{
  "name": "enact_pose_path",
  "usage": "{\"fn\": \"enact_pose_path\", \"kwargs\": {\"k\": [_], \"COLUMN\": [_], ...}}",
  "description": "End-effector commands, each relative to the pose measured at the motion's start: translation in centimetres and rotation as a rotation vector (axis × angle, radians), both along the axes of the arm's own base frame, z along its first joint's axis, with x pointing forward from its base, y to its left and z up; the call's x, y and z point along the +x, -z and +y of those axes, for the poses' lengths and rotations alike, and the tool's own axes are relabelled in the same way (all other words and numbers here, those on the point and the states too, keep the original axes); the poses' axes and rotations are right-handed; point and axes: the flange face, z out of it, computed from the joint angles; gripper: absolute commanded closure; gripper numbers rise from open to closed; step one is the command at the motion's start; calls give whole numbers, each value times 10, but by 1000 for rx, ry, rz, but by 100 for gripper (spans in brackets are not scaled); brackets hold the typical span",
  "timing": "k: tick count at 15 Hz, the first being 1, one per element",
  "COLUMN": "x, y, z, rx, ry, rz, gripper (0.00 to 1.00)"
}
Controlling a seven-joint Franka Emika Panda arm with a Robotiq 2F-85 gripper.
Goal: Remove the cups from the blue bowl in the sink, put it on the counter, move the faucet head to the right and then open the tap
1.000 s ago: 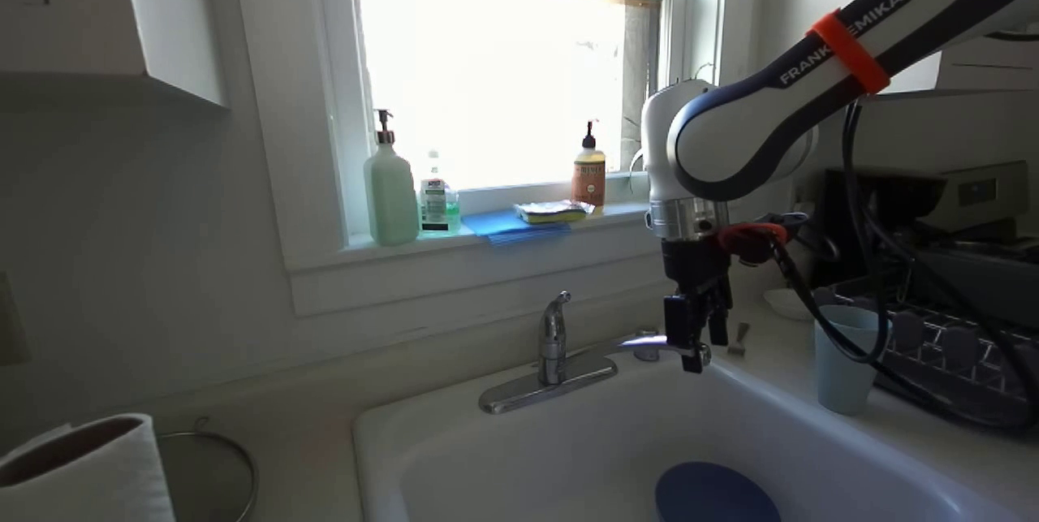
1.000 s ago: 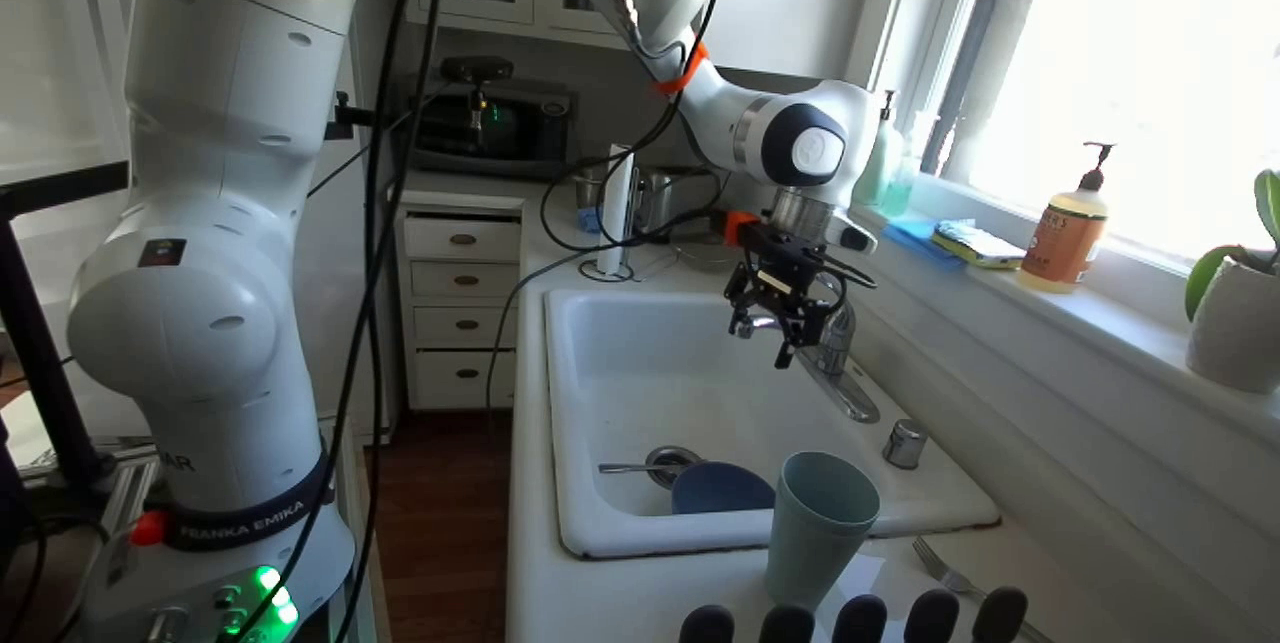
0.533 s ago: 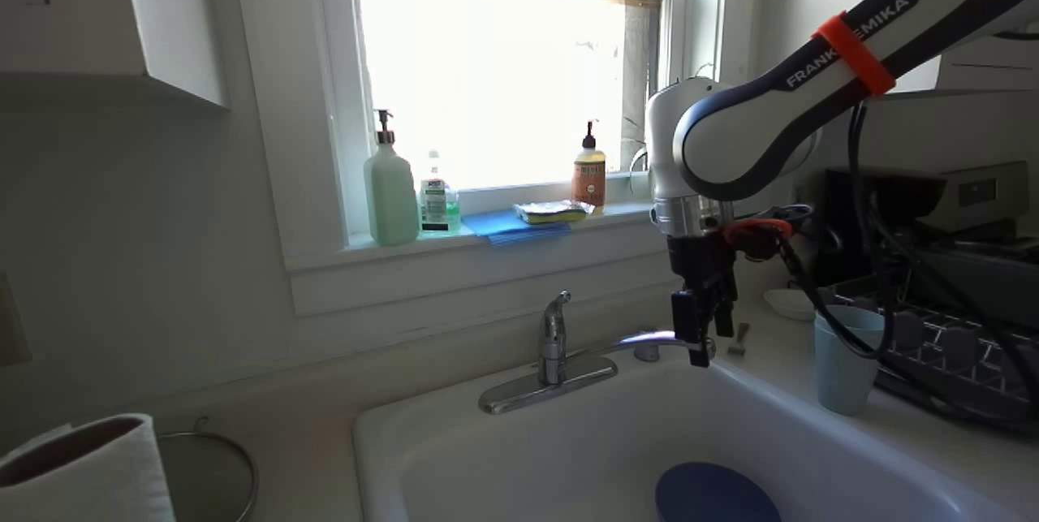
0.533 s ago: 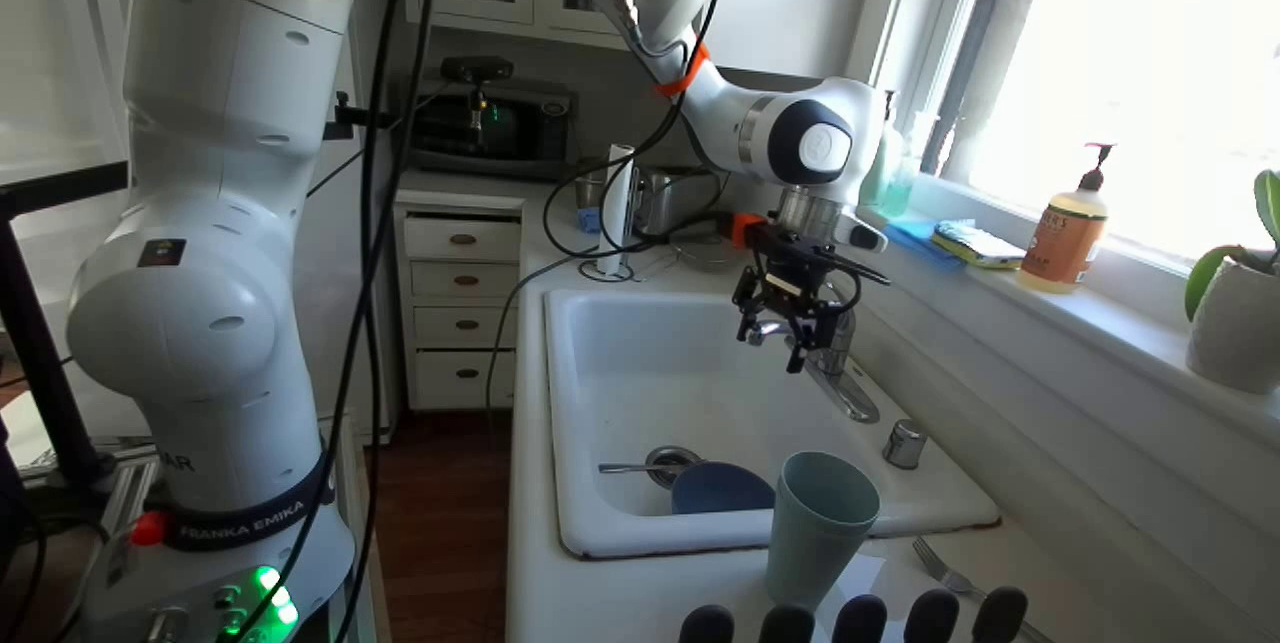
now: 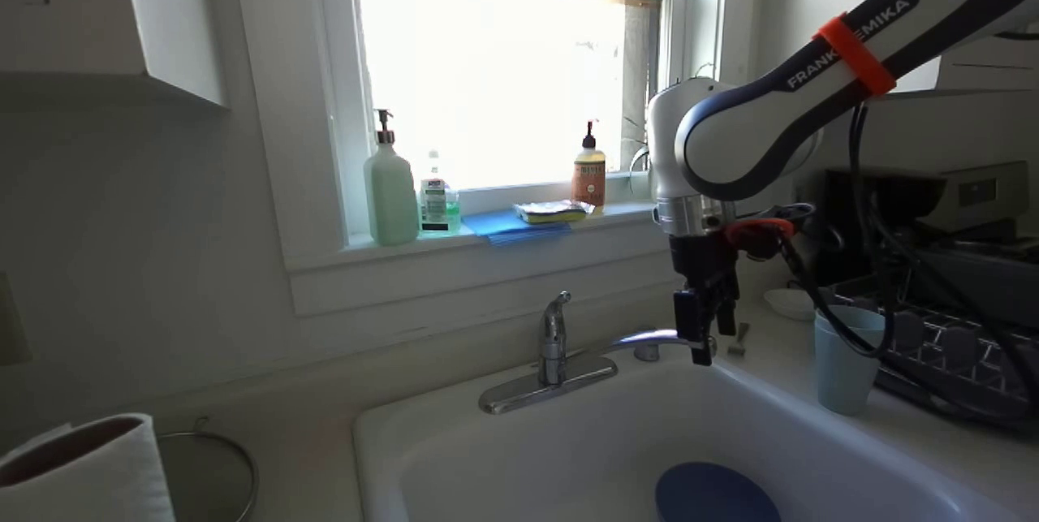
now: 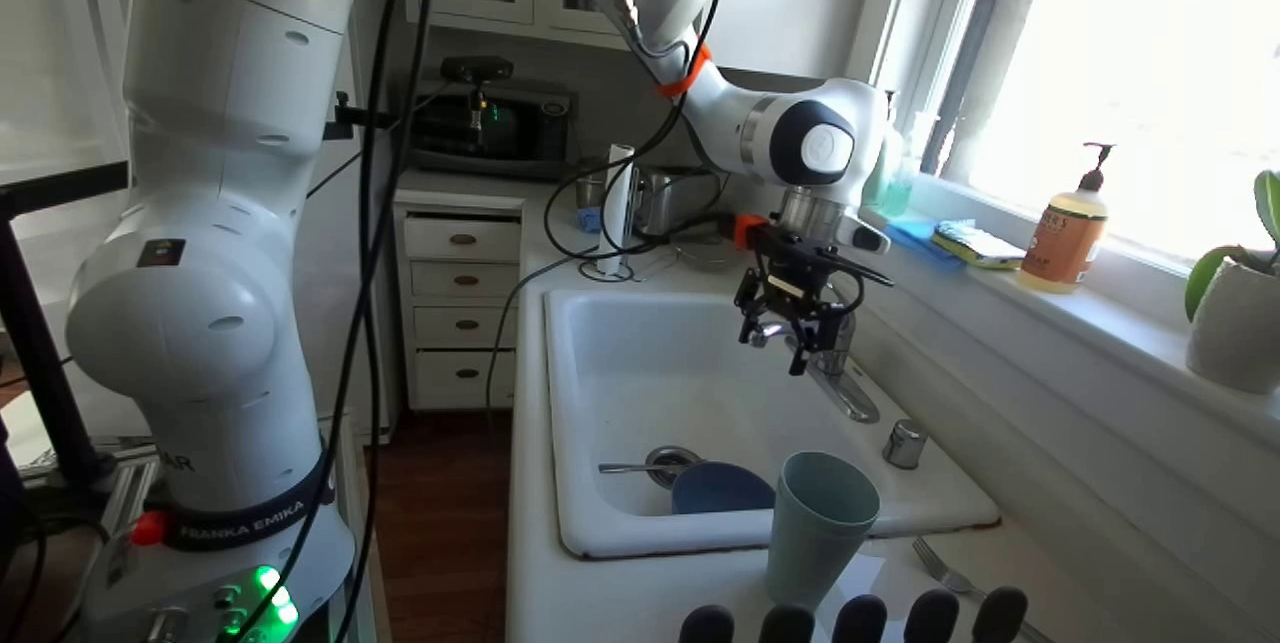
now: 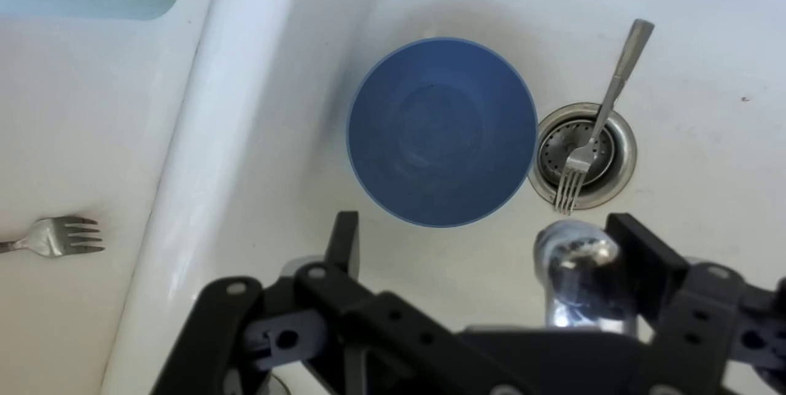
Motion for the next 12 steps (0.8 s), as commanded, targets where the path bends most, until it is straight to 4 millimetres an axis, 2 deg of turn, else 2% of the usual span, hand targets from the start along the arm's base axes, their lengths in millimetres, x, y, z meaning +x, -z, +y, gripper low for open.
{"fn": "enact_pose_path", "kwargs": {"k": [1,6,9,12], "x": [-15,-15,-18,-9], "y": [-5,-34,-60,-90], "z": [-14,-3,1,8], "rx": [-39,-25,-55,-85], "ry": [1,-26,-37,-44], "rz": [17,-80,-135,-262], "gripper": [0,0,0,0]}}
